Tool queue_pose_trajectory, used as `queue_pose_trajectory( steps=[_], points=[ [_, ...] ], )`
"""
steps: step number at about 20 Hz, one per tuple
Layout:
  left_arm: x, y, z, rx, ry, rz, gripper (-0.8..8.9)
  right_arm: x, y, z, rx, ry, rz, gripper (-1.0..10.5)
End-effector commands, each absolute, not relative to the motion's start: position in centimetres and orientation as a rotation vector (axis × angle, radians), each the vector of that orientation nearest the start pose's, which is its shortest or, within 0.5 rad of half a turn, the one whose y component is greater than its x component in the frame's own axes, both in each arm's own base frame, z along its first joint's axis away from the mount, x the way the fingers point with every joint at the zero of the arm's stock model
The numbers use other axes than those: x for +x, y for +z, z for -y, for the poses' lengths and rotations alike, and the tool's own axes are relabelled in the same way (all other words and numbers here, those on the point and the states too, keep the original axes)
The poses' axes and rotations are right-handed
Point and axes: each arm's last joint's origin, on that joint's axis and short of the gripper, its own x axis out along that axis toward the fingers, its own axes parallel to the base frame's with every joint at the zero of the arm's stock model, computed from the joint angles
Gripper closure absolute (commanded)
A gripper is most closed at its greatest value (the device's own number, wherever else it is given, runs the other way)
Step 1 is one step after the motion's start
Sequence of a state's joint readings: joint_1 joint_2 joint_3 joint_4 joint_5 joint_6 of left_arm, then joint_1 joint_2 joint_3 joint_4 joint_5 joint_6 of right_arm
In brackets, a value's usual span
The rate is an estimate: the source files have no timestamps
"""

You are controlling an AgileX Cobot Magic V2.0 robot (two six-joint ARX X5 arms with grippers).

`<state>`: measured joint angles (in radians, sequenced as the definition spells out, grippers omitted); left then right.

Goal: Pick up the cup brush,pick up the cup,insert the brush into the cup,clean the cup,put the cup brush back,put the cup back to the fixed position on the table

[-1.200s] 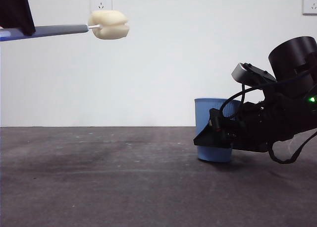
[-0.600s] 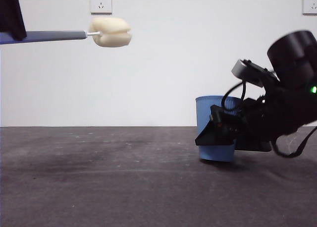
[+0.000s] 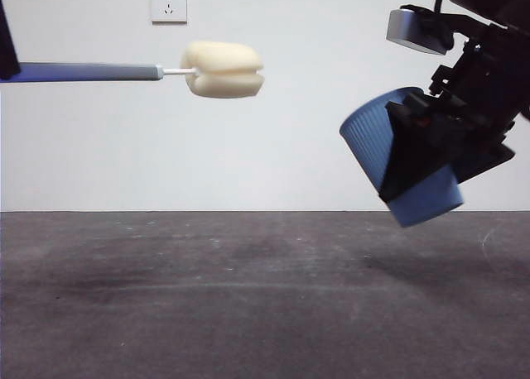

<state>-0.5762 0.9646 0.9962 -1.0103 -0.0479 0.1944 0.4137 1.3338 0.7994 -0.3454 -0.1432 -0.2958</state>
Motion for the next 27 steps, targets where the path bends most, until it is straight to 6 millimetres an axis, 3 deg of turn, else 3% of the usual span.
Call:
queue_pose_trajectory(
  steps=[1, 6, 14, 27],
  points=[
    [14.0, 30.8, 8.9, 0.570, -0.627, -0.878, 8.22, 23.4, 21.9, -11.2, -0.542, 0.674, -0.833, 9.6],
    [14.4, 30.2, 9.4, 0.634, -0.740, -0.894, 8.22, 22.7, 23.3, -11.8, -0.829, 0.694, -0.868, 9.6],
    [14.6, 29.0, 11.9, 0.715, -0.859, -0.931, 8.22, 21.6, 23.4, -12.8, -1.343, 0.600, -0.856, 9.6],
    [15.3, 27.4, 15.4, 0.701, -0.948, -0.938, 8.22, 19.6, 23.5, -16.0, -1.610, 0.689, -0.721, 9.6]
  ],
)
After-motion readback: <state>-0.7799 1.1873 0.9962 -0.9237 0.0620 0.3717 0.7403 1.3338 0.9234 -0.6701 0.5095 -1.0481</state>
